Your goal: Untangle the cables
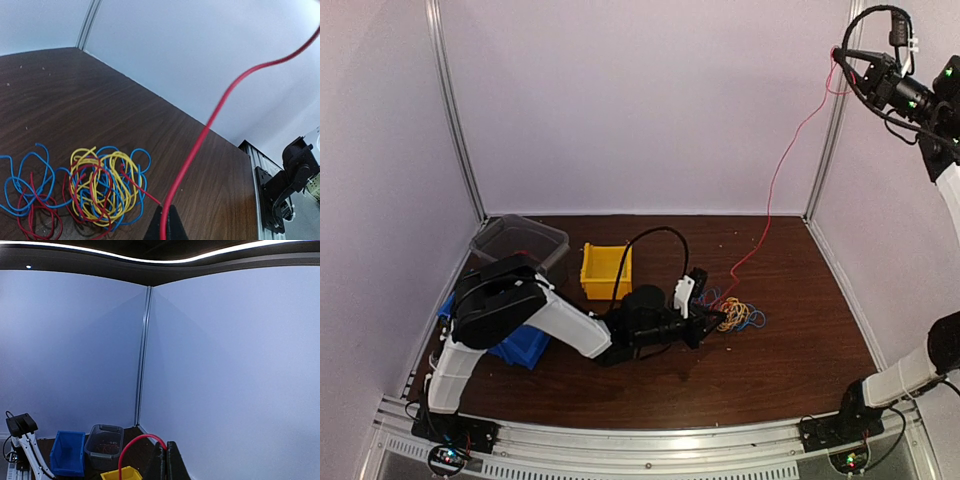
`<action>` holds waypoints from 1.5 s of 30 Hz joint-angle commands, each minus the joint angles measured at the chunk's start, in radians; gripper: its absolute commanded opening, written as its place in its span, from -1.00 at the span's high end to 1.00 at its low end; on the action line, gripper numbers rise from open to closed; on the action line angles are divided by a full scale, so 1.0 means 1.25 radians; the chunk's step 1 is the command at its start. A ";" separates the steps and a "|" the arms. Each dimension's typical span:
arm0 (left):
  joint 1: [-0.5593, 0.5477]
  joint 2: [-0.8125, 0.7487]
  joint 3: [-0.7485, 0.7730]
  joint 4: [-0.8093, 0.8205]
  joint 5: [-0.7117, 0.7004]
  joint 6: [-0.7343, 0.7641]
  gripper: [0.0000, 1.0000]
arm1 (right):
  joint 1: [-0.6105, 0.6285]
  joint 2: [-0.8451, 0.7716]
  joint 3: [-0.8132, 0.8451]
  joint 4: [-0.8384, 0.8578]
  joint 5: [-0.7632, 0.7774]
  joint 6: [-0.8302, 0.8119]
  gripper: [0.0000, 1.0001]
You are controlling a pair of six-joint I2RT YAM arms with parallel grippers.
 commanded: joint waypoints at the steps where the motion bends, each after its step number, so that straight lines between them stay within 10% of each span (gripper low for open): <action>1: 0.005 -0.154 0.027 -0.039 -0.013 0.088 1.00 | 0.030 -0.024 -0.155 -0.027 -0.008 -0.078 1.00; 6: 0.015 -0.241 0.096 -0.202 -0.051 0.164 1.00 | 0.201 -0.055 -0.270 -0.277 0.139 -0.359 1.00; 15: 0.080 -0.419 0.042 -0.328 -0.111 0.189 1.00 | 0.377 0.039 -0.280 -0.321 0.247 -0.413 1.00; 35: 0.338 -0.714 -0.047 -0.797 -0.420 0.172 1.00 | 0.675 0.643 0.257 -0.215 0.461 -0.283 1.00; 45: 0.499 -0.721 -0.042 -0.836 -0.419 0.196 1.00 | 0.793 0.884 0.493 -0.062 0.660 -0.291 0.87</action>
